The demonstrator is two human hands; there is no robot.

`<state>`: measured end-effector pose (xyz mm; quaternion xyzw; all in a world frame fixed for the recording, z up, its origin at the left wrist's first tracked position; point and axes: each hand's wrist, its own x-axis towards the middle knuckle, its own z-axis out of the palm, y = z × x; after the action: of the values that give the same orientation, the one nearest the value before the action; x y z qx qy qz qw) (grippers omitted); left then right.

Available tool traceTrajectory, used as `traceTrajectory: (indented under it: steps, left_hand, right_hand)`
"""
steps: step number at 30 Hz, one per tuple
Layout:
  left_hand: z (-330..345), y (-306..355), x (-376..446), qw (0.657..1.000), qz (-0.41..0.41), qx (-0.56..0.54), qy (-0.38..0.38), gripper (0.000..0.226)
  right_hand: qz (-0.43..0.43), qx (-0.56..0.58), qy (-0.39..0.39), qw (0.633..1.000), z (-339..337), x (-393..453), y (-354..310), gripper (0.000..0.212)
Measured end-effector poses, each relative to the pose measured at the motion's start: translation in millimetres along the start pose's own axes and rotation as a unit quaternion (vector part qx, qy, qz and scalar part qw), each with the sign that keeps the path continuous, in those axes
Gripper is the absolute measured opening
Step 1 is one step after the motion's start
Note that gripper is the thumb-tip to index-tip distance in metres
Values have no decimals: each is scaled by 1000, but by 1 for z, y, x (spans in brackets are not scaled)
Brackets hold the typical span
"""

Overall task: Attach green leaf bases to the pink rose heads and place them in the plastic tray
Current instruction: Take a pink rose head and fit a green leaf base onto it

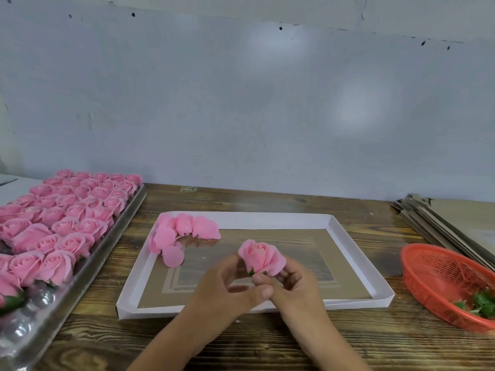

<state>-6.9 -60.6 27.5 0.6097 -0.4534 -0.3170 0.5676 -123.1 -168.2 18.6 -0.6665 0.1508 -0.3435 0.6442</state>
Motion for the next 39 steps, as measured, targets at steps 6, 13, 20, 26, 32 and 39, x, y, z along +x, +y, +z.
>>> traceTrajectory:
  steps: [6,13,20,26,32,39]
  left_hand:
    - [-1,-2,3,997,-20,-7,69,33]
    - [-1,0,3,991,-9,-42,128,29]
    - [0,-1,2,993,36,-30,107,38]
    - [-1,-2,3,991,46,-43,121,30]
    - [-3,1,2,991,39,-44,121,29]
    - [-5,-1,2,997,38,4,72,34]
  right_hand:
    - [-28,-98,35,994,3,-1,3,28]
    - [5,-89,1,996,4,-1,1,31]
    - [0,-83,8,997,1,0,2,27]
    - [-20,-118,-11,993,4,-4,2,33]
    - [5,-37,-8,999,-1,-3,-5,22]
    - [4,-19,8,1000,1,-3,-8,16]
